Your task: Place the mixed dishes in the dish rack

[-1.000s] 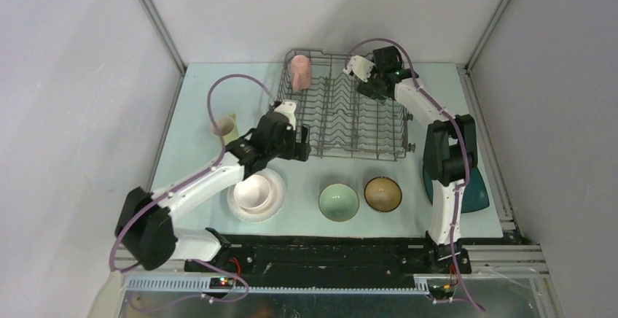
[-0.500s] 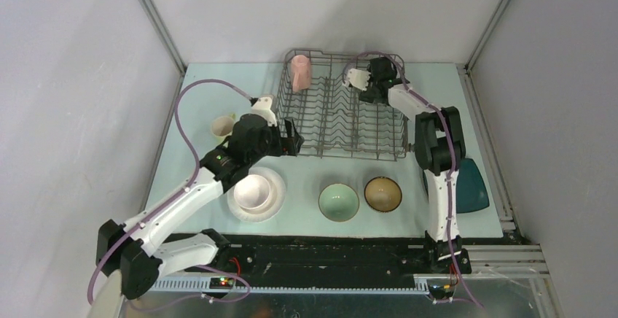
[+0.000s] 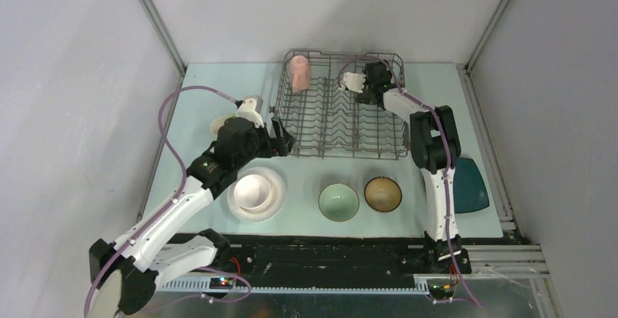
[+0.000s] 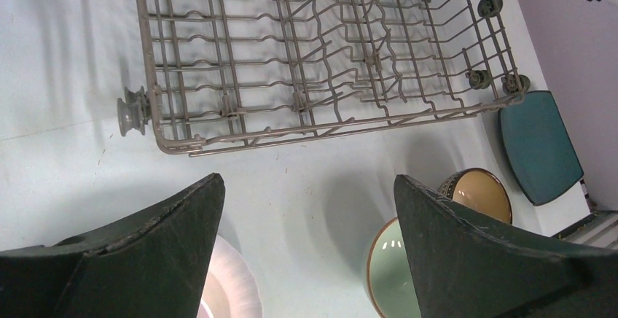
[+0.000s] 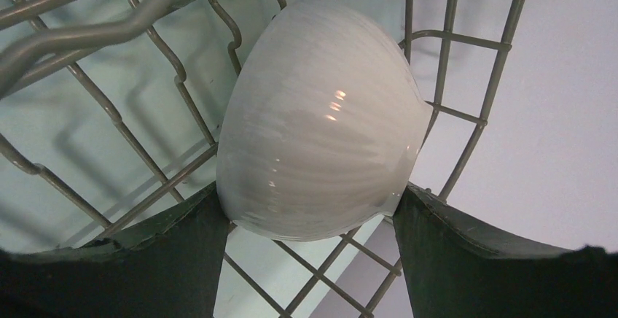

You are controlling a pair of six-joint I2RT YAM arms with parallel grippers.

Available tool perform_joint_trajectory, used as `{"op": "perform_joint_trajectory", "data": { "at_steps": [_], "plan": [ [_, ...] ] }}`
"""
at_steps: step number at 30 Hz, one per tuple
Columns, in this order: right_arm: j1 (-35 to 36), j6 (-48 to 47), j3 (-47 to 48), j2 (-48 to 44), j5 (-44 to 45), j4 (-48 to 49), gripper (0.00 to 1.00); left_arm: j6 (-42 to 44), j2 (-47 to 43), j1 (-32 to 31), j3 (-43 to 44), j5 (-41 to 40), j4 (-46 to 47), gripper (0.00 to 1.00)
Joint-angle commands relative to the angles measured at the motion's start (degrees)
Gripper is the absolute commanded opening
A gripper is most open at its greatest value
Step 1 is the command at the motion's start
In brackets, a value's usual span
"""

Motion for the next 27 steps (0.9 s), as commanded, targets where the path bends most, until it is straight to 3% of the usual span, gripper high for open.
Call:
{"op": "perform_joint_trajectory", "data": {
  "at_steps": [1,13,27],
  "plan": [
    [-0.35,-2.34,0.81,-0.65,2.98,8.67,0.00,-0.91,-2.92,1.12,-0.34,0.83,-0.17,0.93],
    [-1.06,-3.12,7.36,0.06,1.66,6.17,0.00,-1.36,0.57,2.31,-1.37,2.54,1.87,0.93],
    [-1.44,-1.82,7.55,5.06,0.30,6.36,0.00,-0.87,3.27,2.33,-0.77,4.24,2.10,0.93]
  ]
}}
